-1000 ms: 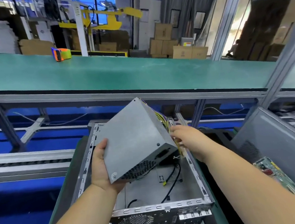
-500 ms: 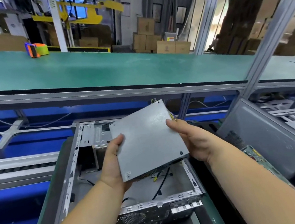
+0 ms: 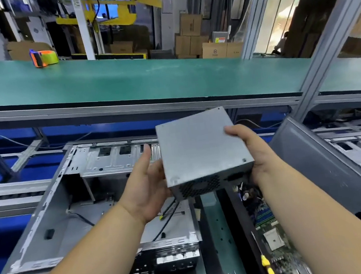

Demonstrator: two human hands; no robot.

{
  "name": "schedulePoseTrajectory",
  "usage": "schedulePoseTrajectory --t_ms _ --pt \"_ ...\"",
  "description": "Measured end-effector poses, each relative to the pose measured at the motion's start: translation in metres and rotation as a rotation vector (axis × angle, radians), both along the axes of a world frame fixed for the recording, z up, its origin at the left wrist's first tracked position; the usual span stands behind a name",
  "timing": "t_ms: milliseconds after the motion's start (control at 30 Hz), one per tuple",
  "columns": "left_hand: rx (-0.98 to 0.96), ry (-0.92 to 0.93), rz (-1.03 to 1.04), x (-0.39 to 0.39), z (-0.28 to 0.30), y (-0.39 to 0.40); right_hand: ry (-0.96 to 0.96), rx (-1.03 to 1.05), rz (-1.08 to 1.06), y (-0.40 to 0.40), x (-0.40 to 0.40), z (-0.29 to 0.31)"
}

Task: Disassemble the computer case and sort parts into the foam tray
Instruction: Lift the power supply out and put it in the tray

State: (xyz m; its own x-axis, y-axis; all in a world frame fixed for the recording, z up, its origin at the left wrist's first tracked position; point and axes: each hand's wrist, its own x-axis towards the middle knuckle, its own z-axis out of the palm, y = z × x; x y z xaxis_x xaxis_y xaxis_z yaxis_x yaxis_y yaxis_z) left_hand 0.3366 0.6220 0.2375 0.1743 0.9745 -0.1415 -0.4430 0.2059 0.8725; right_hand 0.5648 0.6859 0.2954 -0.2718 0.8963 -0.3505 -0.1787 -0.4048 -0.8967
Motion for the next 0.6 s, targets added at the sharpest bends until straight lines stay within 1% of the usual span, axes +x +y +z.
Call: schedulePoseTrajectory --t_ms 67,133,233,300,367,400,433,600 --pt "-0.016 0.200 0.039 0.006 -0.004 0.001 0.010 -0.032 -0.045 0.012 0.018 -0.002" --pt "-0.054 0.453 0.134 0.008 -0.014 0.002 -0.037 -0.019 -0.074 0.026 0.032 -0.007" --pt "-0.012 0.761 0.242 0.004 -0.038 -0.001 -0.192 0.068 -0.187 0.051 0.044 -0.020" --pt "0.045 1.008 0.285 0.000 -0.053 0.000 -0.349 0.148 -0.263 0.064 0.047 -0.033" --pt "0.099 1.257 0.335 -0.001 -0.062 0.003 -0.500 0.166 -0.258 0.075 0.047 -0.047" --pt "0.105 1.329 0.351 0.000 -0.065 0.005 -0.561 0.157 -0.245 0.079 0.047 -0.055" --pt "0.099 1.361 0.357 0.000 -0.066 0.006 -0.614 0.140 -0.233 0.084 0.047 -0.064" --pt "0.095 1.437 0.343 -0.001 -0.072 0.015 -0.833 0.063 -0.160 0.111 0.050 -0.099"
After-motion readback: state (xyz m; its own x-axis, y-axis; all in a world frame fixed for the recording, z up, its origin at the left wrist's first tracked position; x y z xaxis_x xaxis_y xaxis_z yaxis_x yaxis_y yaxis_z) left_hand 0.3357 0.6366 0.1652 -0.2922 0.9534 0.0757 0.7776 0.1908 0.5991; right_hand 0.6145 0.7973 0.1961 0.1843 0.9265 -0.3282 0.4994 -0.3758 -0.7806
